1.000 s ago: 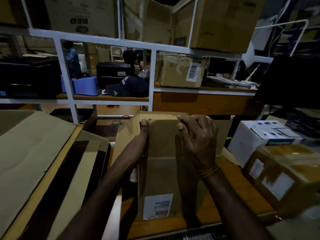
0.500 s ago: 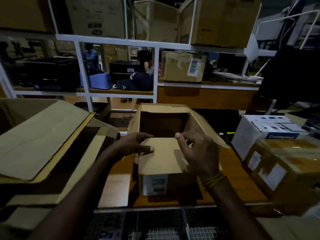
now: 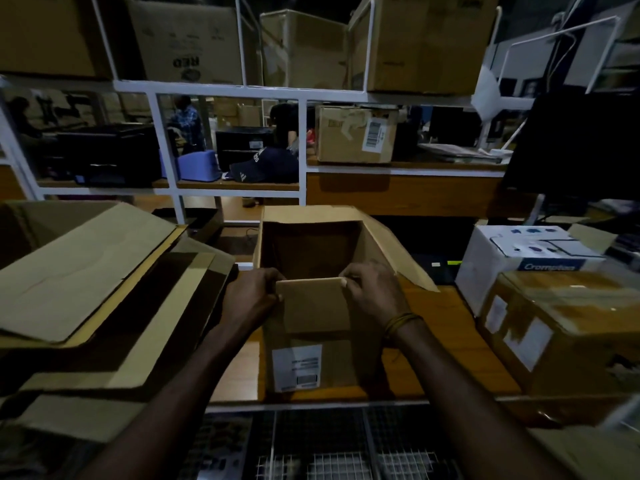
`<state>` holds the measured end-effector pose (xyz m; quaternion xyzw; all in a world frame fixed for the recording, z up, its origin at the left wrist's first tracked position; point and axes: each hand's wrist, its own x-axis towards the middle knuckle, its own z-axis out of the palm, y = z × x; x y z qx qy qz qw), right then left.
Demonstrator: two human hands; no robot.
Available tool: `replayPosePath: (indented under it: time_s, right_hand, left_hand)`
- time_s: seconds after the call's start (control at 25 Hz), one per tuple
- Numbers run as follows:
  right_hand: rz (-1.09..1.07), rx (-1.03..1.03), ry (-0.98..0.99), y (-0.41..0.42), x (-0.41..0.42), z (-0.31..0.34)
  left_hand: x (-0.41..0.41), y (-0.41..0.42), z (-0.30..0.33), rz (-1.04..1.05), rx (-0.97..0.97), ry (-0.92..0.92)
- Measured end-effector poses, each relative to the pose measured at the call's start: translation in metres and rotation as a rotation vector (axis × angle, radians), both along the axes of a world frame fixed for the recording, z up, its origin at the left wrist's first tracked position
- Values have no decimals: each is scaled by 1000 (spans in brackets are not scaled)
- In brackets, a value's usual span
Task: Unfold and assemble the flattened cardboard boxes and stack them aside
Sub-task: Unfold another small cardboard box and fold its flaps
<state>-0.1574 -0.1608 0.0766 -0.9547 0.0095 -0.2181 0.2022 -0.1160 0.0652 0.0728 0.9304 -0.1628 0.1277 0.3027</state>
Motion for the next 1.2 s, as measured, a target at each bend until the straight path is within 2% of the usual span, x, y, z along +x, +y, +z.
replayPosePath:
  time_s: [0.2,0.32,0.4,0.48,0.56,0.72,0.88,1.0,1.2]
  right_hand:
    - [182,27,36,-3,-2,5]
    - [162,65,44,1,2,7]
    - [123,62,138,5,10,13]
    - [137,82,292,4,23,22]
    - [142,75,415,0,41,28]
    - [108,-54,526,-20,86,33]
    - [124,-133,562,-35,130,32]
    - [120,-174,560,-39,157,34]
    - [98,-181,496,-46,195,35]
  left_hand:
    - [-6,16,16,-37,44,153]
    - [-2,8,20,-88,-71,234]
    - [13,1,17,-100,-50,256]
    - [37,-5,16,-121,51,255]
    - [62,-9,18,-114,253,248]
    - [116,-18,22,-92,653,302]
    - [169,-24,22,-90,786,302]
    - [195,-27,18,-128,765,223]
    - [230,-33,20,-121,626,237]
